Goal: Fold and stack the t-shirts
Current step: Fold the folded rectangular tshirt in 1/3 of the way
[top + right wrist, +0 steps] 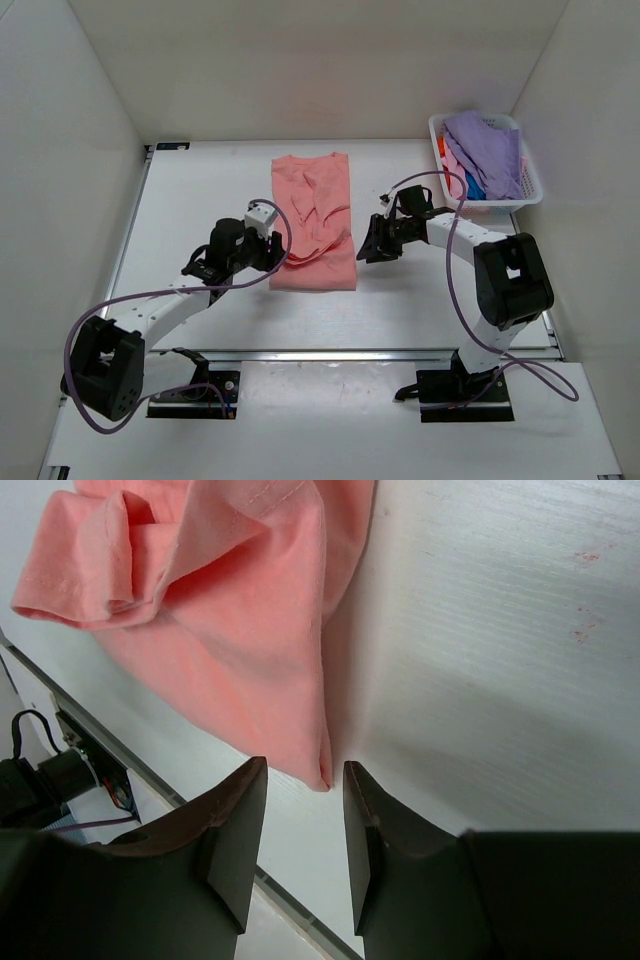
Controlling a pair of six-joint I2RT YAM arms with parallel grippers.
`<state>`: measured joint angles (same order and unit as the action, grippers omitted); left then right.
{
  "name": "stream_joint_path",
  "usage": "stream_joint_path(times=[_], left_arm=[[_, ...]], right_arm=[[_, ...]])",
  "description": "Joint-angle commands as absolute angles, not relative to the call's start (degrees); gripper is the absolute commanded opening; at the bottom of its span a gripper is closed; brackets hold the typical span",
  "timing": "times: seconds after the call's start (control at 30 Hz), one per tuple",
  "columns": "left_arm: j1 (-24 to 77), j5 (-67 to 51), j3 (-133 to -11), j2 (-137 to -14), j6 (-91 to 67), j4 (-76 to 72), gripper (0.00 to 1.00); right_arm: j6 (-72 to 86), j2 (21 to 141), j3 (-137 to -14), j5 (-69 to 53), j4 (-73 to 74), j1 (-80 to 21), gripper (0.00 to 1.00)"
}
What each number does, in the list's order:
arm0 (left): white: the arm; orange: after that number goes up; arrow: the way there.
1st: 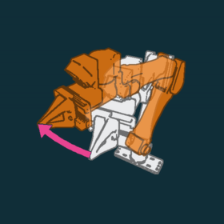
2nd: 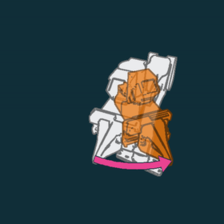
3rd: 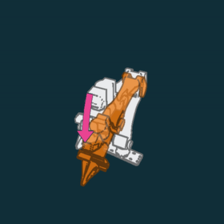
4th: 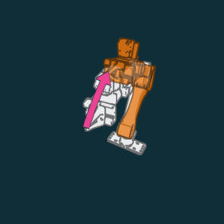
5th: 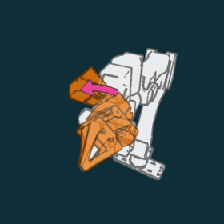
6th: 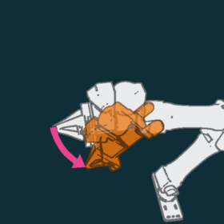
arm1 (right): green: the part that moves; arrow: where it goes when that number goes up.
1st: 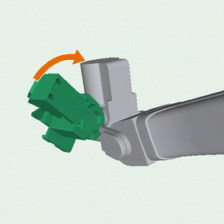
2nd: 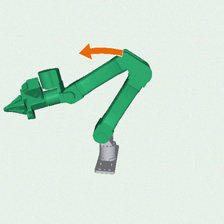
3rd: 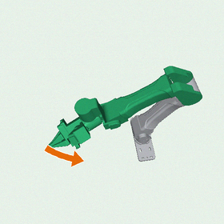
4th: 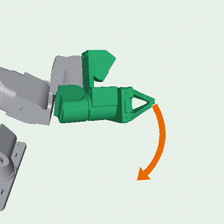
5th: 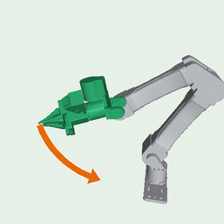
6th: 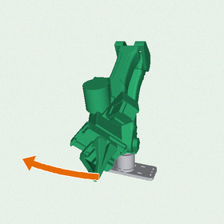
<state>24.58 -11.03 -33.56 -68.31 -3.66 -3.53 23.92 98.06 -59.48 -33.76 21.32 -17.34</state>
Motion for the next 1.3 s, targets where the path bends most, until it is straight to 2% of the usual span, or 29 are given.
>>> stream_joint_path(times=[0.0, 0.43, 0.5, 0.53, 0.57, 0.7, 0.73, 0.77, 1.03, 1.27], left_arm=[[26.54, -12.57, -33.05, -68.46, -0.09, -6.15, 0.66], [30.94, -8.01, -37.88, -76.54, 8.79, -3.25, 0.64], [31.55, -7.56, -38.67, -78.13, 9.23, -4.22, 0.56], [31.47, -6.69, -39.37, -78.83, 9.14, -4.65, 0.43], [31.29, -6.59, -39.90, -79.62, 8.79, -5.44, 0.36], [31.20, -5.19, -42.53, -80.42, 8.79, -5.80, 0.33], [30.59, -4.66, -43.58, -81.20, 8.18, -5.54, 0.29], [29.89, -3.96, -44.55, -81.56, 7.91, -5.62, 0.18], [27.95, 1.31, -52.02, -89.20, 3.96, -1.41, 0.00], [26.90, 8.17, -58.97, -95.71, -2.19, 4.73, 0.00]], right_arm=[[23.20, 98.52, -61.26, -34.37, 19.60, -17.49, 0.34], [22.94, 99.58, -61.43, -35.86, 19.07, -16.61, 0.31], [22.76, 99.58, -61.35, -35.86, 19.16, -16.43, 0.31], [22.76, 99.93, -61.35, -36.03, 19.51, -16.17, 0.31], [22.85, 99.84, -61.26, -36.30, 18.90, -16.08, 0.31], [22.59, 99.84, -60.82, -36.39, 18.72, -15.91, 0.30], [22.59, 99.93, -60.65, -36.56, 18.37, -15.91, 0.31], [22.94, 100.11, -60.47, -36.56, 18.37, -15.56, 0.31], [22.50, 100.90, -60.99, -36.92, 17.84, -15.56, 0.30], [22.68, 101.42, -61.17, -37.44, 17.75, -14.68, 0.30]])
